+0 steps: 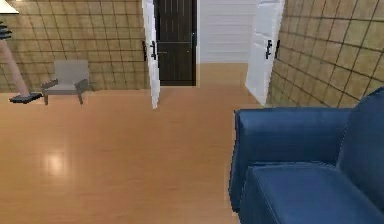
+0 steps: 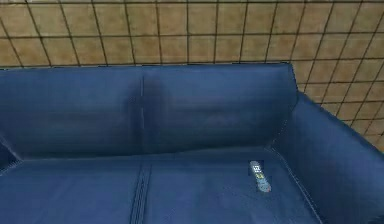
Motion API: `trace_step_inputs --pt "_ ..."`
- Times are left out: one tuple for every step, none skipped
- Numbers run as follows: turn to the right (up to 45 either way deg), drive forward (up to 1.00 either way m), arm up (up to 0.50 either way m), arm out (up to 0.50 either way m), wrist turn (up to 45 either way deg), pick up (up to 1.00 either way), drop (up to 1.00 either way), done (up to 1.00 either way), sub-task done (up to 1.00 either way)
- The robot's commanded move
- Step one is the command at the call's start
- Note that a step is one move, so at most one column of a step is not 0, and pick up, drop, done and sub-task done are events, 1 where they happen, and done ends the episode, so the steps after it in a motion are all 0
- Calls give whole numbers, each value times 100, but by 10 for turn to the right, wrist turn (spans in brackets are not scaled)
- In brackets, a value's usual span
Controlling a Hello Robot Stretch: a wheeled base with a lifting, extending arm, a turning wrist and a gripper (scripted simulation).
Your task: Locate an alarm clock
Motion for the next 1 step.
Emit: trace_step_inputs --pt "-30 0 0 0 0 0 0 0 0"
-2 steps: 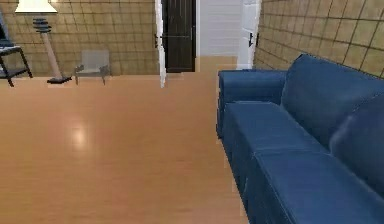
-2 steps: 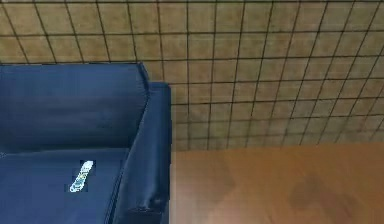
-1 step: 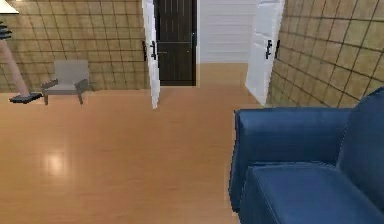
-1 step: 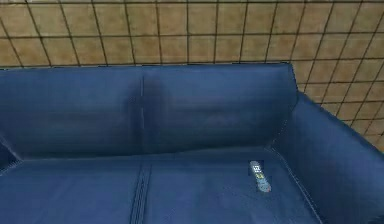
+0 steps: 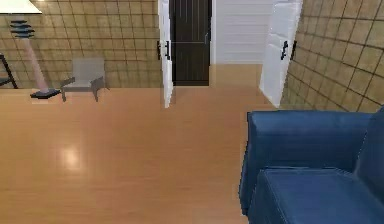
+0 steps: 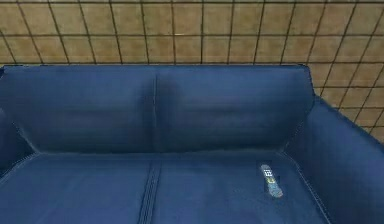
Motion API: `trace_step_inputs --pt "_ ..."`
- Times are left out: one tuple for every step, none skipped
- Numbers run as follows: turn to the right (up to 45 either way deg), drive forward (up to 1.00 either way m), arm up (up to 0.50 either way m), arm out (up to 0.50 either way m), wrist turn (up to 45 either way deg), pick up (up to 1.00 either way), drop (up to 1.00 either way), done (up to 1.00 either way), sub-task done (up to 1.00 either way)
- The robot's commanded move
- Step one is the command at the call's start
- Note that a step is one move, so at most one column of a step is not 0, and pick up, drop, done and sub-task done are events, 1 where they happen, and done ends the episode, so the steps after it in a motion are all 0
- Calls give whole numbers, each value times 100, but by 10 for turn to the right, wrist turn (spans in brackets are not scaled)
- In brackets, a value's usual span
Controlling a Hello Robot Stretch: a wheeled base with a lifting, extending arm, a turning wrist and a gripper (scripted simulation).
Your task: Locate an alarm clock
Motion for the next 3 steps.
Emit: trace_step_inputs --pt "0 100 0 0 0 0 0 0 0" --pt "0 55 0 0 0 0 0 0 0" --pt "210 0 0 0 0 0 0 0 0"
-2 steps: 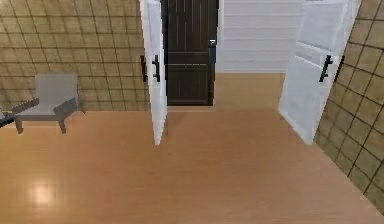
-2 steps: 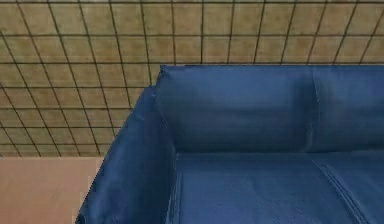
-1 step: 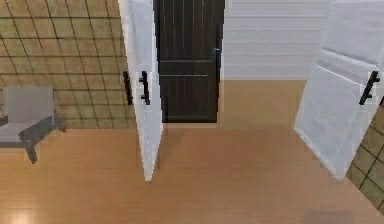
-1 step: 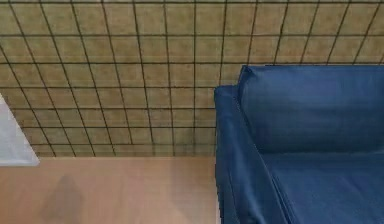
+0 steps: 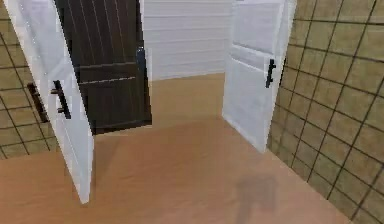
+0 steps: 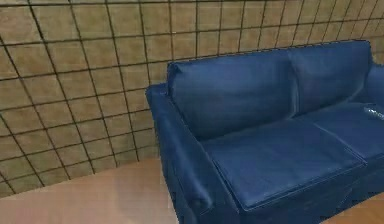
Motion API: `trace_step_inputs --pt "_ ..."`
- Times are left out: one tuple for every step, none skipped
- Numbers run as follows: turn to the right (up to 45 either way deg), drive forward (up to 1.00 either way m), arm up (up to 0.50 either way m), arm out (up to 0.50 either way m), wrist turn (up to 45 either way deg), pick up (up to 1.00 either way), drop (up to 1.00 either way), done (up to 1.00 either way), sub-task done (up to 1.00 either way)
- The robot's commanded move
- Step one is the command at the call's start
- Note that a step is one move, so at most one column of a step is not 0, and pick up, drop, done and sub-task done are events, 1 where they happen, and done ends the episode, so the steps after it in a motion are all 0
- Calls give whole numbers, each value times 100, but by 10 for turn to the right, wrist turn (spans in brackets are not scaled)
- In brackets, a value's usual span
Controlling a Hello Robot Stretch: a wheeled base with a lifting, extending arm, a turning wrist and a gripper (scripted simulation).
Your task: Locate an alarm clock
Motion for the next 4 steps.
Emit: trace_step_inputs --pt "0 100 0 0 0 0 0 0 0" --pt "0 100 0 0 0 0 0 0 0" --pt "90 0 0 0 0 0 0 0 0" --pt "0 25 0 0 0 0 0 0 0"
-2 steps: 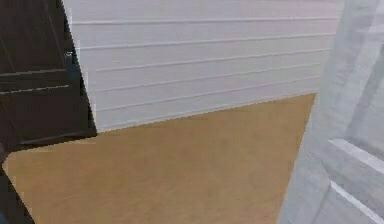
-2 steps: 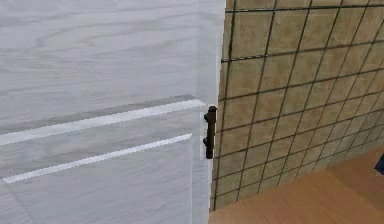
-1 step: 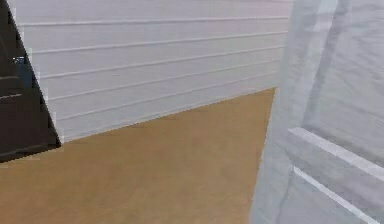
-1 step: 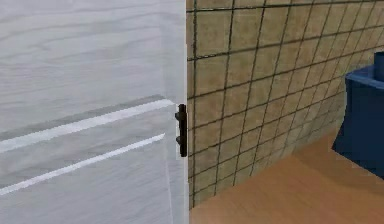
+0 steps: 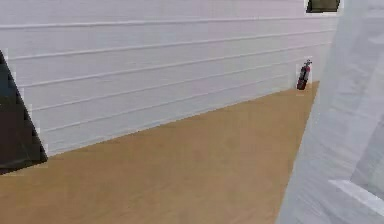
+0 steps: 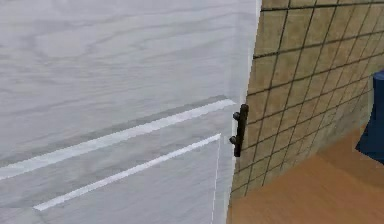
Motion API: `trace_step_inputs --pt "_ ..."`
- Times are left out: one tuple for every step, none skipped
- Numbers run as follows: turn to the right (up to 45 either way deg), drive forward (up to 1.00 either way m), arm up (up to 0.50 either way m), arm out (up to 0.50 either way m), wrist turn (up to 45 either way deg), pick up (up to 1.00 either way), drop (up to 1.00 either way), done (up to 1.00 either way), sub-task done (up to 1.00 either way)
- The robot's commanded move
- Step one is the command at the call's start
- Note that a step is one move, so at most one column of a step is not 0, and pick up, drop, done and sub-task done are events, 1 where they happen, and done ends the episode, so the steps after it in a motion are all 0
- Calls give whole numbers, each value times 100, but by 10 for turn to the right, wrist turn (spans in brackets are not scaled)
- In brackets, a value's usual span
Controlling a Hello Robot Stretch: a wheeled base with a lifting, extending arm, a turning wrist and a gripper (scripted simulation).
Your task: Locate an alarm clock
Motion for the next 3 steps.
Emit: trace_step_inputs --pt "-270 0 0 0 0 0 0 0 0" --pt "0 75 0 0 0 0 0 0 0" --pt "-390 0 0 0 0 0 0 0 0"
